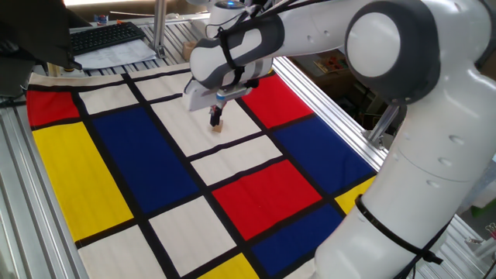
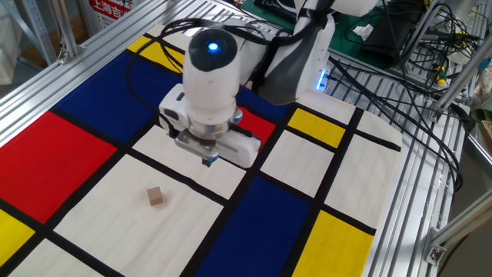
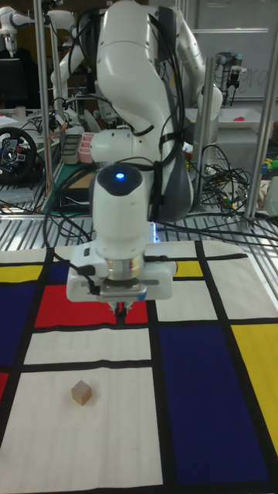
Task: Approach and touch the side of the small block
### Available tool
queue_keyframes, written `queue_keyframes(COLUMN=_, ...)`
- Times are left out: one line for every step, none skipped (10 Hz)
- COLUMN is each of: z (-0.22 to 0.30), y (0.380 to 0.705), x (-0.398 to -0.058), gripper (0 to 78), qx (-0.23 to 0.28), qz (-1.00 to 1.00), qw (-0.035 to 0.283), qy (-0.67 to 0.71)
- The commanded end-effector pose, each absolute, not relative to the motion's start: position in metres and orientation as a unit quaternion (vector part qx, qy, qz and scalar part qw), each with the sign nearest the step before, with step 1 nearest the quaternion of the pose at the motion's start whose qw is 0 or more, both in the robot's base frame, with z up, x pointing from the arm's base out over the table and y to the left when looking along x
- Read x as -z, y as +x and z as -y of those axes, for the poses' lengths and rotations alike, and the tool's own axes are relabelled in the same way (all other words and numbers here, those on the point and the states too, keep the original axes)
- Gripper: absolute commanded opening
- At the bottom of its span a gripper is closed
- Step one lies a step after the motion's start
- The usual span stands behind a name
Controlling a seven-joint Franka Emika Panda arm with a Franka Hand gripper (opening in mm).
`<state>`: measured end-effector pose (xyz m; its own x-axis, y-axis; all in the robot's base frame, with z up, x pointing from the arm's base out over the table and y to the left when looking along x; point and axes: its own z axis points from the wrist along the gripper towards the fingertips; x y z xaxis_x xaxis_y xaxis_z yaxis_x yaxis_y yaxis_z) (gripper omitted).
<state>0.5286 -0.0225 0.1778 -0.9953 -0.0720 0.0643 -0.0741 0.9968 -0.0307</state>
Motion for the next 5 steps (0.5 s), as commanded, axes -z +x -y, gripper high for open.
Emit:
queue_keyframes(z=0.071, y=0.545, x=-0.168, gripper=0.0, qx=-0.015, qz=0.996, qw=0.03, qy=-0.08)
queue_keyframes(z=0.077, y=0.546, x=-0.168, gripper=0.0, qx=-0.015, qz=0.994, qw=0.029, qy=-0.109)
queue_keyframes(z=0.077, y=0.546, x=-0.168, gripper=0.0, qx=-0.014, qz=0.993, qw=0.029, qy=-0.115)
queue_keyframes(z=0.081, y=0.546, x=-0.166, gripper=0.0, qx=-0.016, qz=0.988, qw=0.028, qy=-0.15)
queue_keyframes(z=0.082, y=0.546, x=-0.166, gripper=0.0, qx=-0.016, qz=0.987, qw=0.028, qy=-0.155)
